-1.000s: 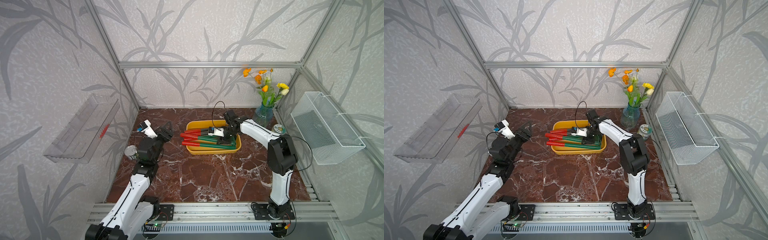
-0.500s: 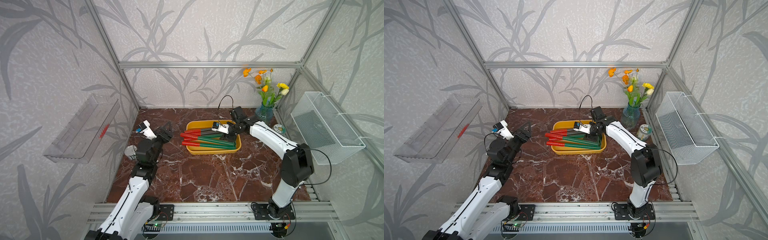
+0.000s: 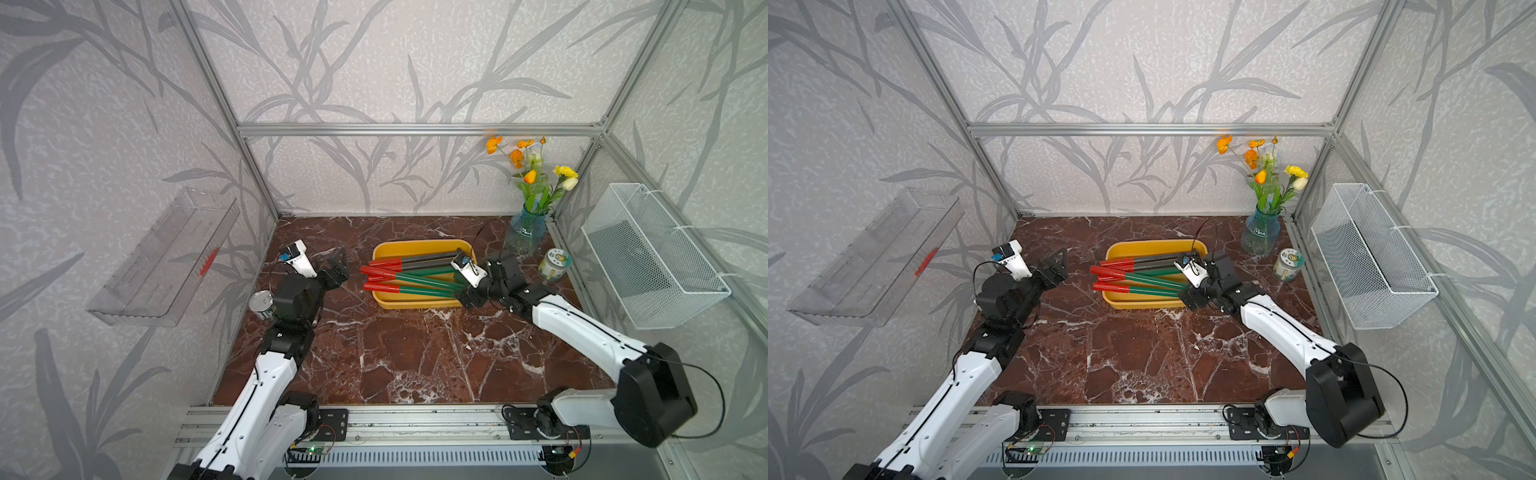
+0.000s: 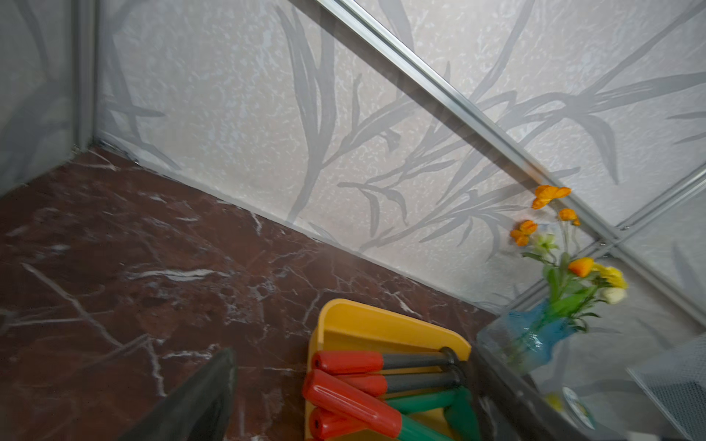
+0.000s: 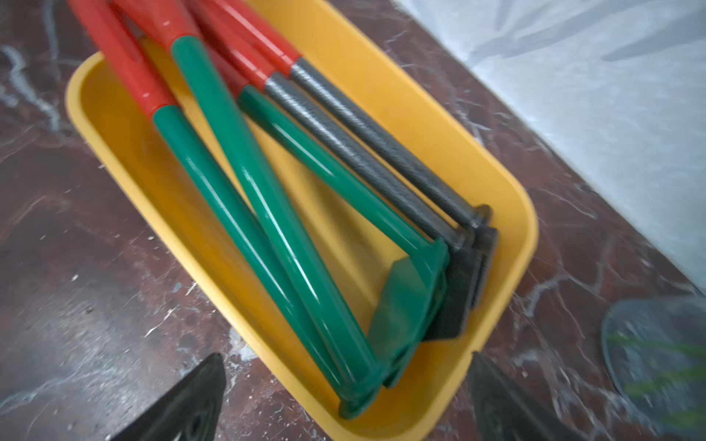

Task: Put the small hoe into the storage box
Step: Reset both arms

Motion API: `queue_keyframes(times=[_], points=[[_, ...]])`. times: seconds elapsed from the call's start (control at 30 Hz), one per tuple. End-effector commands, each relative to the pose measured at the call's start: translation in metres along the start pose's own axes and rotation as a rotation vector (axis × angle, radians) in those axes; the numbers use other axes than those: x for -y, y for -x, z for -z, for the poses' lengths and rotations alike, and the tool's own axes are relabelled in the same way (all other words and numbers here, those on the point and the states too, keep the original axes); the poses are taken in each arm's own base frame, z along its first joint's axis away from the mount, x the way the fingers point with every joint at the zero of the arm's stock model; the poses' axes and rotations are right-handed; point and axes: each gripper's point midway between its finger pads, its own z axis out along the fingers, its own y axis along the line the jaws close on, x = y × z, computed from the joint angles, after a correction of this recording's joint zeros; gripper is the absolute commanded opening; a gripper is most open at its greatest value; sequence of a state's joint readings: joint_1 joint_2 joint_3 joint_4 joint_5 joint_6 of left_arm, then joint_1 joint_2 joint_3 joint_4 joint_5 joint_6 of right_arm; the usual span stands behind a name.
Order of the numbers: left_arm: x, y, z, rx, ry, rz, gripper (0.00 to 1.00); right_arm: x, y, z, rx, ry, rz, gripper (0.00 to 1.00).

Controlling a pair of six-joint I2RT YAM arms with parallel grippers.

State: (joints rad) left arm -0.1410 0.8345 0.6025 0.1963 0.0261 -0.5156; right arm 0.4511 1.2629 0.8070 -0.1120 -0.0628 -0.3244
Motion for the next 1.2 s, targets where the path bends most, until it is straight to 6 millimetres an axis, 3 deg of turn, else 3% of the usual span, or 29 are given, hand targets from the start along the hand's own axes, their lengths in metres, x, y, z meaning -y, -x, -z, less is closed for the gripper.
queue_keyframes(times=[0.0, 0.13, 0.23, 0.4, 0.57, 0.7, 0.8, 0.93, 1.07, 1.13, 1.17], points=[[-0.035, -0.001, 0.0, -0.016, 0.196, -0.145, 1.0, 0.059, 0.041, 0.046, 0.276, -0.338, -0.171, 0.99], [-0.07, -0.016, 0.007, -0.005, 0.346, -0.191, 1.0, 0.084, 0.011, 0.08, 0.282, -0.528, -0.211, 0.99], [-0.093, -0.028, 0.018, -0.006, 0.442, -0.225, 1.0, 0.098, -0.022, 0.085, 0.214, -0.608, -0.286, 0.99], [-0.129, -0.049, 0.04, 0.027, 0.568, -0.311, 1.0, 0.101, -0.073, 0.079, 0.174, -0.657, -0.392, 0.99], [-0.146, -0.072, 0.038, 0.012, 0.592, -0.409, 1.0, 0.106, -0.103, 0.062, 0.133, -0.655, -0.439, 0.99], [-0.152, -0.082, 0.019, -0.009, 0.596, -0.502, 1.0, 0.108, -0.114, 0.051, 0.196, -0.694, -0.411, 0.99], [-0.168, -0.075, 0.007, -0.014, 0.732, -0.529, 1.0, 0.113, -0.114, 0.043, 0.188, -0.705, -0.38, 0.99], [-0.159, -0.079, -0.024, -0.005, 0.646, -0.529, 1.0, 0.126, -0.105, 0.033, 0.225, -0.702, -0.371, 0.99], [-0.165, -0.093, -0.057, -0.019, 0.573, -0.526, 0.98, 0.138, -0.104, 0.02, 0.206, -0.671, -0.39, 0.99], [-0.173, -0.1, -0.059, -0.139, 0.573, -0.472, 0.94, 0.142, -0.105, 0.016, 0.202, -0.64, -0.446, 0.99], [-0.172, -0.101, -0.058, -0.113, 0.551, -0.473, 0.94, 0.142, -0.105, 0.016, 0.231, -0.63, -0.464, 0.99]])
